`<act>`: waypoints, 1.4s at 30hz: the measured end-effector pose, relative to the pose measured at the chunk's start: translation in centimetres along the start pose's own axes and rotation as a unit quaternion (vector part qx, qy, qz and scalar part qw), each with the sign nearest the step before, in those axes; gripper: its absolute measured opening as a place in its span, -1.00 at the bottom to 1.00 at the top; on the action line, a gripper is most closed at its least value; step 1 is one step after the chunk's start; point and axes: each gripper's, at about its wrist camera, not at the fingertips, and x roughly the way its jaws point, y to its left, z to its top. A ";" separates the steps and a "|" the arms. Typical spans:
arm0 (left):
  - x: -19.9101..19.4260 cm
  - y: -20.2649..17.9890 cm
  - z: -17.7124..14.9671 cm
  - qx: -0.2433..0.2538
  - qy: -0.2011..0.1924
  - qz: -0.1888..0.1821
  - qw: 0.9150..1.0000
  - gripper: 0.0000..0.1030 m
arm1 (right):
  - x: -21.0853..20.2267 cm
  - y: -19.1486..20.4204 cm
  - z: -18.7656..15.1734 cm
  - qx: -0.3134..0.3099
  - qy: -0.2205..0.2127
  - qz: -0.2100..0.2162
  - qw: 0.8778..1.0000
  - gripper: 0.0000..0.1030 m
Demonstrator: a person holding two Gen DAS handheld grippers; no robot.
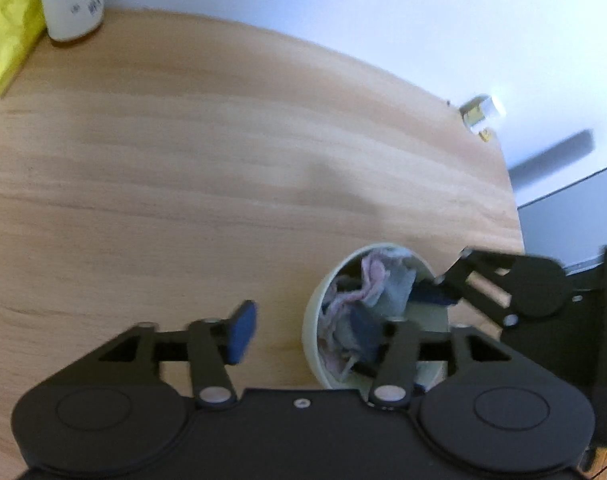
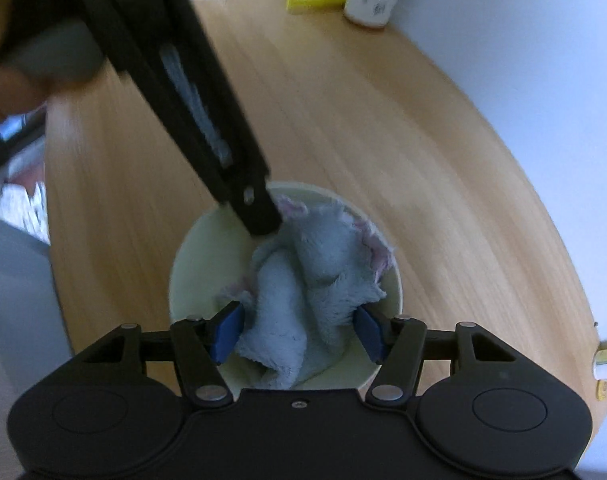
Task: Clean bowl
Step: 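Lower the bowl upright onto the table and open the left gripper, then lift the cloth out of the bowl with the right gripper and carry it aside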
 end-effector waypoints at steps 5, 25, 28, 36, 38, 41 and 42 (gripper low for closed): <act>-1.6 -0.4 -0.1 0.007 -0.024 0.008 1.000 0.70 | 0.4 -0.5 0.1 0.020 0.018 0.024 0.999 -0.10; -4.0 -2.0 -1.3 -0.016 -0.052 0.066 0.996 0.99 | -9.6 -8.1 -8.9 0.333 -0.135 0.096 0.928 -0.45; -3.9 -2.4 -1.8 -0.024 -0.045 0.066 0.997 0.99 | -10.3 -9.0 -11.7 0.376 -0.142 0.038 0.915 -0.45; -3.5 -4.3 -2.3 0.016 -0.022 0.073 0.997 0.99 | -6.9 -10.4 -16.5 0.475 -0.083 -0.054 0.874 -0.45; -3.5 -4.8 -2.5 0.028 -0.019 0.080 0.996 0.99 | -6.2 -10.4 -17.0 0.486 -0.071 -0.069 0.868 -0.44; -3.8 -5.3 -2.7 0.040 -0.023 0.084 0.995 0.99 | -4.5 -10.0 -17.1 0.490 -0.048 -0.097 0.865 -0.44; -4.0 -5.4 -2.7 0.042 -0.026 0.085 0.995 0.99 | -3.9 -9.9 -17.2 0.493 -0.042 -0.104 0.863 -0.43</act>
